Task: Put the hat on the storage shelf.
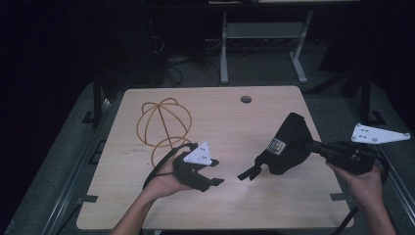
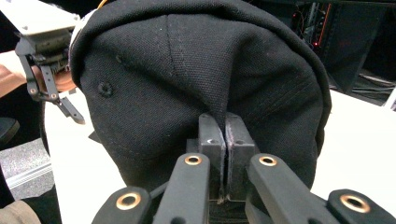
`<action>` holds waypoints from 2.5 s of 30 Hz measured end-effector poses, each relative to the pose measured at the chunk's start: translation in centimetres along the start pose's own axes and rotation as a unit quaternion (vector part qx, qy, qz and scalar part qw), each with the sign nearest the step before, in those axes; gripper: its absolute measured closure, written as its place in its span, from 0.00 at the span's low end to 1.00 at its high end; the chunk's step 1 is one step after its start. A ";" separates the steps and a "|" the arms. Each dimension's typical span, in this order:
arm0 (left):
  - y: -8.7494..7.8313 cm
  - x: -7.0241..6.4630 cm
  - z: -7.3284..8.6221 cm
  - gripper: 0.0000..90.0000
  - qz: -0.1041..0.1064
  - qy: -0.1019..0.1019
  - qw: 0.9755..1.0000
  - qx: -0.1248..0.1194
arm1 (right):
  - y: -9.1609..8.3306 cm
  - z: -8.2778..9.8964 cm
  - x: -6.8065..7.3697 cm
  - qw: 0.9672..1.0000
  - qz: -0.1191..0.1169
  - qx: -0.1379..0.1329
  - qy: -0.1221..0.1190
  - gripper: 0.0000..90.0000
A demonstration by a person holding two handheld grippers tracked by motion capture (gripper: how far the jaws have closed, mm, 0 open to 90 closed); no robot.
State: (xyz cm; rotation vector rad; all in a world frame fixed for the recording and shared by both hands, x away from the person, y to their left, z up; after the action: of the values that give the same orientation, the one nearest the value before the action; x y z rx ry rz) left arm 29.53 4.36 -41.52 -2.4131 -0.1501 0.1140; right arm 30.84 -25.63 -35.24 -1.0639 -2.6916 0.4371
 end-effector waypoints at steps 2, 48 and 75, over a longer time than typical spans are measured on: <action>0.1 0.0 0.2 0.46 -0.001 -0.002 1.000 0.000 | 0.1 -0.3 0.0 1.000 -0.002 -0.001 0.000 0.98; 1.3 -1.2 3.8 0.39 -0.007 0.001 1.000 0.002 | 9.3 -12.1 4.3 0.996 -0.063 0.009 -0.062 0.98; 1.1 -1.4 3.6 0.39 -0.003 0.015 1.000 0.000 | 17.9 -18.6 11.7 0.979 -0.133 0.063 -0.139 0.98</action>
State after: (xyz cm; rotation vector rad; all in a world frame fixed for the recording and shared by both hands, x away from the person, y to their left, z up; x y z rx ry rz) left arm 27.77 5.66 -44.90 -2.4120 -0.1430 0.0754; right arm 39.34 -1.49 -23.10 -0.6364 -2.9436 0.7419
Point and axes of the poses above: each handheld gripper's, and its own axes: y roughly forward along the jaws, z roughly out of its underside, x roughly to its left, the point moved 8 cm from there along y, roughly forward along the jaws, and after that the axes turned 6 degrees about z, right-handed, at the moved point
